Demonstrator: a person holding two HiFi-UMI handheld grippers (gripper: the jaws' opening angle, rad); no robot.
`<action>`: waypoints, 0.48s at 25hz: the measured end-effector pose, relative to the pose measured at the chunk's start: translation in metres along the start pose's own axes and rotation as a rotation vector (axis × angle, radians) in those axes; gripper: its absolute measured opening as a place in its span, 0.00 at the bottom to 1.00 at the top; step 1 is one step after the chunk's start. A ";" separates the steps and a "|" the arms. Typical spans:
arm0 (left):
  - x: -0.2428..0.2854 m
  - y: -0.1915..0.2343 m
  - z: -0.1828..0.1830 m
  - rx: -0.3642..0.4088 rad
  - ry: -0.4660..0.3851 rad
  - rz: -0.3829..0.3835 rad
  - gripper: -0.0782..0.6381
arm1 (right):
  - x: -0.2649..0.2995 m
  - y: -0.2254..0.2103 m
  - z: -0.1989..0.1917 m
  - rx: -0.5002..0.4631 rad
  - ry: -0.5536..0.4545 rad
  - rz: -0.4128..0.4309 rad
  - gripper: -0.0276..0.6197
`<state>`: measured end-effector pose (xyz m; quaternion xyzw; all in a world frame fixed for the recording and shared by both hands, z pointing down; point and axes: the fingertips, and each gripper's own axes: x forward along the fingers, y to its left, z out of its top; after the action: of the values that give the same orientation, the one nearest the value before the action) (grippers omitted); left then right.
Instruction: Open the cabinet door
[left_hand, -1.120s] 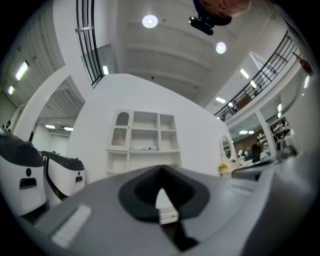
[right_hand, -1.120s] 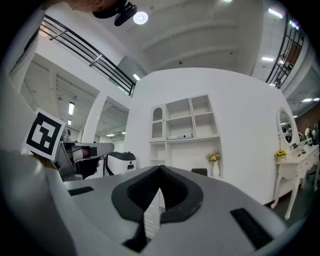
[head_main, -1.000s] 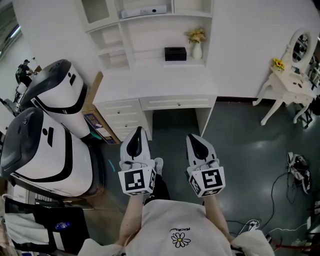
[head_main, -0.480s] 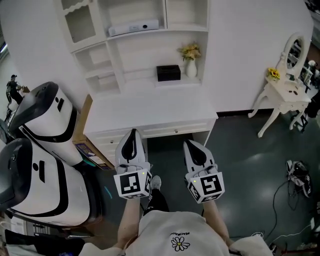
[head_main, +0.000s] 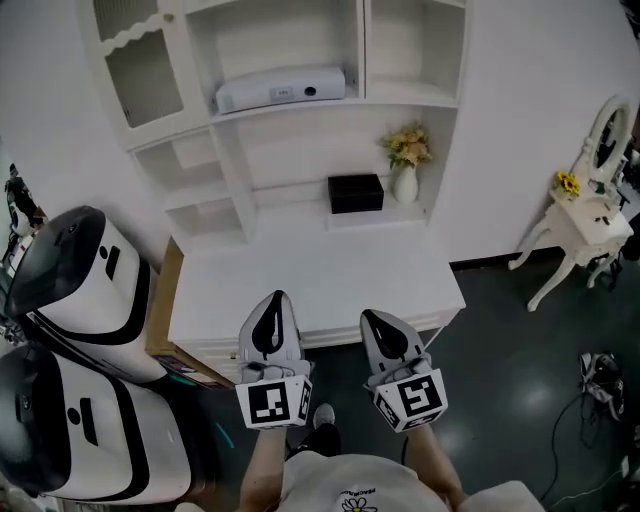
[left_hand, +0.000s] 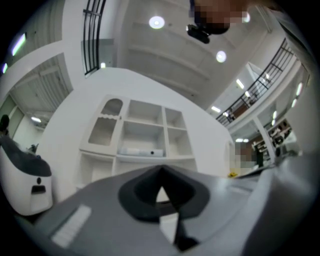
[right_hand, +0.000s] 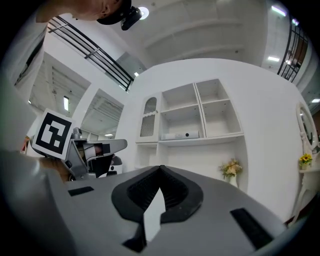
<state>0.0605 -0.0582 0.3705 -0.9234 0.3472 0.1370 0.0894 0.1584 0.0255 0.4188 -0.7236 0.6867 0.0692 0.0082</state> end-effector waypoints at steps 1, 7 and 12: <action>0.014 0.010 -0.003 0.000 -0.005 0.000 0.12 | 0.020 -0.002 0.002 -0.001 -0.009 0.008 0.04; 0.087 0.072 -0.012 -0.006 -0.029 0.022 0.12 | 0.125 -0.013 0.013 0.002 -0.044 0.041 0.04; 0.119 0.117 -0.014 -0.011 -0.040 0.053 0.12 | 0.185 -0.012 0.015 -0.001 -0.057 0.056 0.04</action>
<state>0.0710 -0.2224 0.3385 -0.9115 0.3690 0.1594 0.0876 0.1782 -0.1563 0.3820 -0.7017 0.7062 0.0904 0.0256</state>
